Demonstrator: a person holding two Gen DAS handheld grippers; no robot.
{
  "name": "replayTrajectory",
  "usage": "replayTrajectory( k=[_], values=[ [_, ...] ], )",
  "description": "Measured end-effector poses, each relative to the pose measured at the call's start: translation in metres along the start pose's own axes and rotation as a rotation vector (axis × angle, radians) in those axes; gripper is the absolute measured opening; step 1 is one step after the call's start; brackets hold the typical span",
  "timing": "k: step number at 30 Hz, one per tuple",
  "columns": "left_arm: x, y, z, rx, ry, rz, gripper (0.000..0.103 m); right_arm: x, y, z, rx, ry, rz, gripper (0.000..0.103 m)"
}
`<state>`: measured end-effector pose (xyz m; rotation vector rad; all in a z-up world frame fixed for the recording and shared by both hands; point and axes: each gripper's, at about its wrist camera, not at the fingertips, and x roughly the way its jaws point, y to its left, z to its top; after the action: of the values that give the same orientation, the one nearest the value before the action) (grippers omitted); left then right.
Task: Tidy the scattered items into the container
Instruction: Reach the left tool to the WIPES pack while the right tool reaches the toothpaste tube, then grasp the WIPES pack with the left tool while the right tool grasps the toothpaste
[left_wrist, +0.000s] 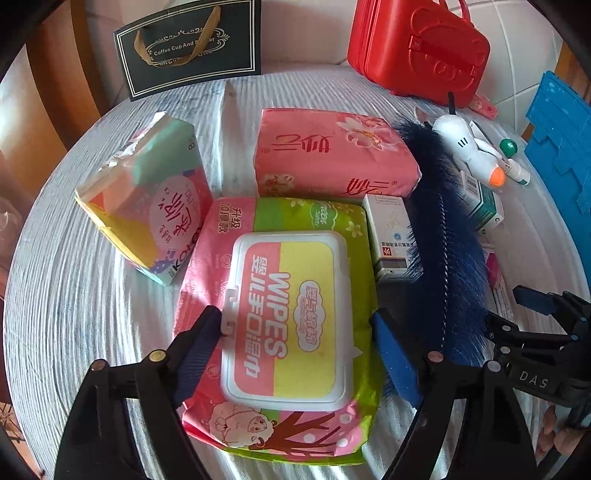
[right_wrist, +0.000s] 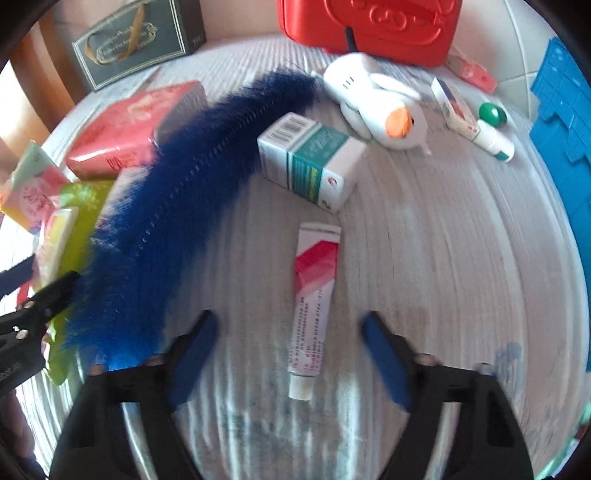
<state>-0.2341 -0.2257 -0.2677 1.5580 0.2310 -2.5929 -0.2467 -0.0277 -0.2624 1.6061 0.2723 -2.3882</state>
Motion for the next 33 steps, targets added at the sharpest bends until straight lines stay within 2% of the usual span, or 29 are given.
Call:
replayTrajectory(
  k=[1,4,6,7,8,11,15,20,27,33],
  values=[
    [0.003,-0.001,0.000,0.004,0.007,0.006,0.090,-0.001,0.002,0.000,-0.008,-0.007,0.002,0.063],
    [0.003,-0.005,-0.001,0.018,-0.006,0.037,0.089,-0.002,0.002,0.002,-0.020,-0.021,0.015,0.055],
    [-0.001,-0.007,-0.004,0.022,-0.022,0.051,0.079,-0.003,0.003,0.002,-0.024,-0.022,0.016,0.042],
    [-0.004,-0.007,-0.005,0.020,-0.028,0.049,0.074,-0.005,0.002,0.002,-0.029,-0.021,0.018,0.028],
    [-0.008,-0.007,-0.006,0.018,-0.033,0.050,0.068,-0.007,0.000,0.000,-0.033,-0.017,0.021,0.019],
    [-0.016,-0.005,-0.012,0.003,-0.031,0.042,0.064,-0.003,-0.002,0.004,-0.016,-0.007,0.052,0.018],
    [-0.033,-0.002,-0.024,-0.026,-0.027,0.023,0.063,-0.012,-0.010,-0.004,-0.008,-0.010,0.067,0.018],
    [-0.064,-0.005,-0.036,-0.042,-0.073,0.022,0.063,-0.032,-0.012,-0.008,-0.025,-0.036,0.076,0.018],
    [-0.111,-0.026,-0.037,-0.051,-0.154,0.001,0.063,-0.080,-0.018,-0.010,-0.058,-0.106,0.092,0.018],
    [-0.154,-0.067,-0.035,-0.040,-0.227,-0.008,0.063,-0.131,-0.046,-0.017,-0.076,-0.189,0.108,0.018]
  ],
)
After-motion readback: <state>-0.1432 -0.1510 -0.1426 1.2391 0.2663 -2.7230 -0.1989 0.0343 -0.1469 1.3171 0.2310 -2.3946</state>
